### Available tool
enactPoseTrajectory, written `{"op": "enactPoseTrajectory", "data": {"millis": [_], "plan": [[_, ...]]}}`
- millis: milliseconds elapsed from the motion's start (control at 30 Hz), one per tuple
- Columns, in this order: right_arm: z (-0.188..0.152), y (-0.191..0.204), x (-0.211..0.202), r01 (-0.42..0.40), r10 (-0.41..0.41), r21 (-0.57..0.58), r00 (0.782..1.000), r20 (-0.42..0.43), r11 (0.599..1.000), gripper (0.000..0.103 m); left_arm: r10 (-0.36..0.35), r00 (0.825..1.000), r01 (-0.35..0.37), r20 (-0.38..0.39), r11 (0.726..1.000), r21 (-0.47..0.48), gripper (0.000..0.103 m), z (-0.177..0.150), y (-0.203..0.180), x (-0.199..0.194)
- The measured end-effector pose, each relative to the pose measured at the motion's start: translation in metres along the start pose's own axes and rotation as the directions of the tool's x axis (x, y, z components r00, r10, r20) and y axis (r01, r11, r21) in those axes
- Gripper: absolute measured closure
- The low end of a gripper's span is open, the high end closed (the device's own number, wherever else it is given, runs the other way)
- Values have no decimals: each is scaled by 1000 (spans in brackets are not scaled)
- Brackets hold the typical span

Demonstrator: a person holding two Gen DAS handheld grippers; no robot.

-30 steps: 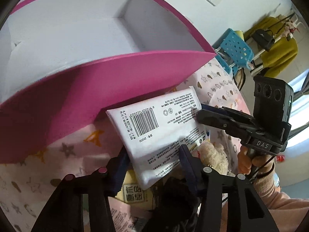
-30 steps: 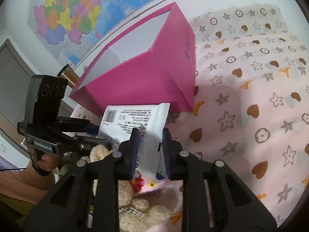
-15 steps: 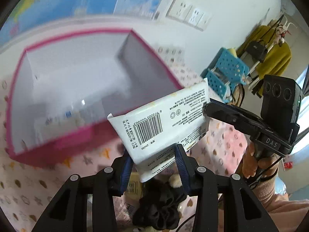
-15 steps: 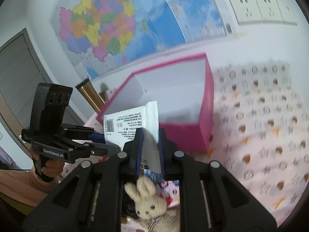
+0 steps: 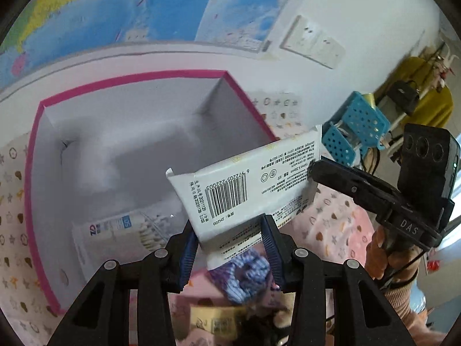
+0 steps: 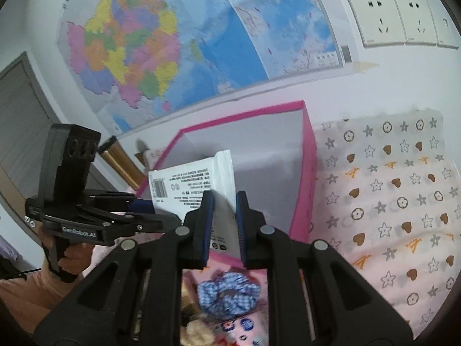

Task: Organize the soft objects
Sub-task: 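Lower the wipes packet into the pink box and open the right gripper, then grasp the green plush toy with the right gripper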

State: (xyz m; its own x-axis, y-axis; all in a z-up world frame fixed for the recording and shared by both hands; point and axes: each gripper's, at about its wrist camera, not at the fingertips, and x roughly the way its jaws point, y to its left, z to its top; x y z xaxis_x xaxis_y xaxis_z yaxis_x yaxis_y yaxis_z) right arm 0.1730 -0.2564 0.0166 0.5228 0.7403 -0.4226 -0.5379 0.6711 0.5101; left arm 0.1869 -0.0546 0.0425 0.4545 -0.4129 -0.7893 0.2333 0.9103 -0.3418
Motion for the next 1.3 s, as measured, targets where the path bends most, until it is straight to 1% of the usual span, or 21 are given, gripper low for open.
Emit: {"op": "enactPoseTrajectory", "data": {"millis": [167,233,267,300,367,467,533,600,633,700,800,833,900,1000,1100,1133,1200,1300], "plan": [[0,-13,18,50,-49,26,998,-49,998,83,-4,998,1,-67,999,-39,58,9,12,27],[-2,-14,22,84,-83,19,994,-66,996,79,-7,996,2,-90,998,-55,57,10,15,36],[-2,-14,24,101,-100,20,992,-73,995,76,-7,995,1,-104,998,-59,57,10,16,42],[-3,-15,23,124,-122,23,990,-71,992,74,-5,994,-2,-113,998,-64,57,11,17,46],[-3,-15,20,143,-142,19,988,-55,990,74,20,991,-30,-130,997,-72,56,11,20,55],[-4,-12,10,158,-158,10,987,-22,987,71,46,991,-56,-126,995,-80,55,9,22,58],[-8,-7,1,143,-143,-3,990,-2,990,68,66,993,-73,-101,995,-66,55,5,22,55],[-14,0,-9,134,-134,-26,991,19,991,59,92,994,-95,-63,994,-48,53,0,21,47],[-17,4,-14,130,-129,-38,991,28,991,57,100,994,-101,-38,995,-28,49,-4,19,41],[-24,11,-22,127,-125,-60,991,46,990,53,98,995,-98,-3,995,5,48,-12,15,28],[-35,19,-28,148,-144,-97,988,50,984,52,128,990,-129,51,991,26,48,-20,12,12],[-38,20,-28,146,-142,-100,989,42,984,52,122,991,-124,63,992,36,48,-23,9,8],[-44,20,-28,132,-130,-97,991,26,986,52,134,988,-137,82,990,29,48,-25,9,2],[-54,20,-28,112,-112,-93,994,8,989,52,116,987,-121,111,992,41,48,-34,5,-7],[-65,21,-31,74,-75,-89,997,-15,993,51,88,985,-98,147,993,63,45,-47,3,-21],[-69,22,-32,68,-70,-93,997,-24,993,50,69,985,-81,158,995,66,43,-52,-1,-25],[-79,24,-34,58,-62,-97,997,-42,994,44,47,984,-61,170,995,77,43,-61,0,-31],[-94,26,-37,40,-48,-100,996,-71,994,43,34,984,-50,176,995,90,42,-77,0,-36]]}}
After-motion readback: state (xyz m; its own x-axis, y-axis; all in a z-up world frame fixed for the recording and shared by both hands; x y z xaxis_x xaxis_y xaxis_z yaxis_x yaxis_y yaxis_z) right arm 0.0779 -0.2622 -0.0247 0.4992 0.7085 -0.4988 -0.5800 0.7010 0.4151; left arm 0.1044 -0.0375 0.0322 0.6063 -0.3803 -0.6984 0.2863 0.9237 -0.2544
